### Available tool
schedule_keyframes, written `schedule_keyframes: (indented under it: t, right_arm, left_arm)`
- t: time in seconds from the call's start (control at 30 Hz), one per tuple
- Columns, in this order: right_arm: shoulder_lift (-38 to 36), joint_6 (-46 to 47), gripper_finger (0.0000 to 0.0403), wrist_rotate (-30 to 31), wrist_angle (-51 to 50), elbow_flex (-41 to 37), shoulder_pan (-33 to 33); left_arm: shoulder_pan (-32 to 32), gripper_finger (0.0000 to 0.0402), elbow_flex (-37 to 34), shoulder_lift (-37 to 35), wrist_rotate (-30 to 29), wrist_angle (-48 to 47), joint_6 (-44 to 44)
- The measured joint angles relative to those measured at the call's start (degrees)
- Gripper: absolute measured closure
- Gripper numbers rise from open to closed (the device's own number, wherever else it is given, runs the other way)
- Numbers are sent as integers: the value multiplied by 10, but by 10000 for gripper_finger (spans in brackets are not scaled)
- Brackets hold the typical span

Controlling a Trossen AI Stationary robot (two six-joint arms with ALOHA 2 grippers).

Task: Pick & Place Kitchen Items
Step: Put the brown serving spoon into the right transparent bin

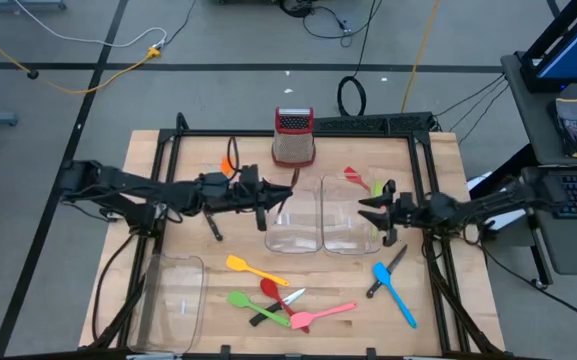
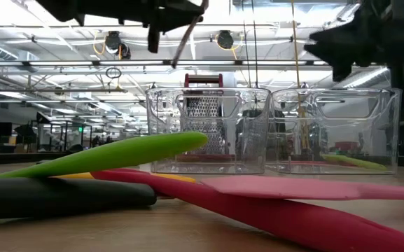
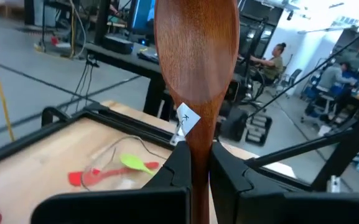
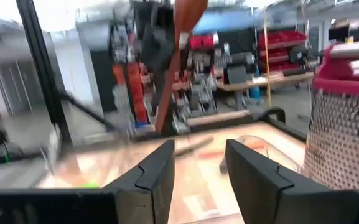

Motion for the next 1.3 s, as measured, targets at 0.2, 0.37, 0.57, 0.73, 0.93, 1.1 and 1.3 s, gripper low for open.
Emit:
schedule_keyframes:
  t: [0.2, 0.37, 0.57, 0.73, 0.93, 1.1, 1.3]
  right_arm:
    - [95, -49, 258, 1, 7, 56, 0]
    - [162, -80, 230, 1, 49, 90, 0]
    - [236, -98, 182, 1, 77, 128, 0]
    - [289, -94, 141, 7, 103, 161, 0]
    - [337, -93, 105, 60, 122, 201, -1]
    - [363, -71, 95, 61, 123, 227, -1]
    - [395, -33, 94, 60, 132, 260, -14]
  left_arm:
    - [-3, 386, 89, 52, 0, -56, 62]
    - [-3, 385, 141, 89, 2, -69, 82]
    - [-3, 386, 161, 116, 6, -48, 86]
    - [-4, 386, 161, 128, 8, -21, 92]
    - [-11, 386, 162, 140, 6, 14, 98]
    - [-12, 386, 161, 140, 6, 17, 102]
    - [-12, 386, 161, 140, 5, 19, 102]
